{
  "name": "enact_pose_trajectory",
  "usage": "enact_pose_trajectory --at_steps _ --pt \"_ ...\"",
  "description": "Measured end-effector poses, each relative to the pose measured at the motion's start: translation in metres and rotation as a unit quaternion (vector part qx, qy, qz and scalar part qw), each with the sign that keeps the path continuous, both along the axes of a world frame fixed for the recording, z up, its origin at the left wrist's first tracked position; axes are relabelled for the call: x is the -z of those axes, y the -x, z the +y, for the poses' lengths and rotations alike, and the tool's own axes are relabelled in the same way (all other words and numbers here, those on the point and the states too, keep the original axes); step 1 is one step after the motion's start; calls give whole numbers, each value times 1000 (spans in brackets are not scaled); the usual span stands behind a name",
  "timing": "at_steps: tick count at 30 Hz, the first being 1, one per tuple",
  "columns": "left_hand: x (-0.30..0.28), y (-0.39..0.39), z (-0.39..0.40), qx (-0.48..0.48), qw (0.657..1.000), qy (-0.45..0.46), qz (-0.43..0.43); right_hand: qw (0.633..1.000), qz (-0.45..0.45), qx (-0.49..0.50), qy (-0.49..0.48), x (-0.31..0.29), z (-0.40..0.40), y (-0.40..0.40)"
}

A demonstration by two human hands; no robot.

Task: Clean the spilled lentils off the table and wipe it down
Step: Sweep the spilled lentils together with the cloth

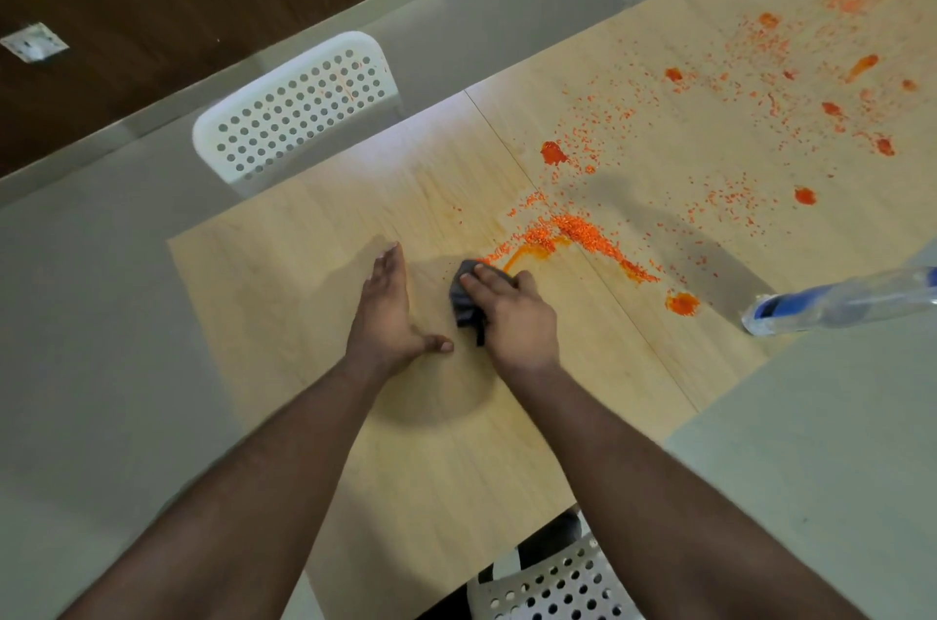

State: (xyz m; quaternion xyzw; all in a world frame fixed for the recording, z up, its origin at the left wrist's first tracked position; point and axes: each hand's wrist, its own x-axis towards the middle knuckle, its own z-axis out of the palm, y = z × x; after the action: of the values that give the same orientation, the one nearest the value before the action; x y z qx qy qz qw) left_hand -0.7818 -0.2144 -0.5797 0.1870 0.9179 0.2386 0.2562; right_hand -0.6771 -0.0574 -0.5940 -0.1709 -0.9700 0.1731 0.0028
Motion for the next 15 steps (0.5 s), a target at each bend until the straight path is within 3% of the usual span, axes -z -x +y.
enact_pose_trajectory --at_steps 6,9,13,15 --pt "-2 5 1 -10 1000 -10 -17 978 6 204 32 -9 49 22" --pt "-4 16 2 -21 999 -22 -12 969 40 237 53 -13 45 18" --pt "-3 33 3 -1 1000 -20 -20 990 94 88 58 -16 4 13" --pt "-1 37 2 22 999 -29 -29 996 68 -20 46 -10 -19 17"
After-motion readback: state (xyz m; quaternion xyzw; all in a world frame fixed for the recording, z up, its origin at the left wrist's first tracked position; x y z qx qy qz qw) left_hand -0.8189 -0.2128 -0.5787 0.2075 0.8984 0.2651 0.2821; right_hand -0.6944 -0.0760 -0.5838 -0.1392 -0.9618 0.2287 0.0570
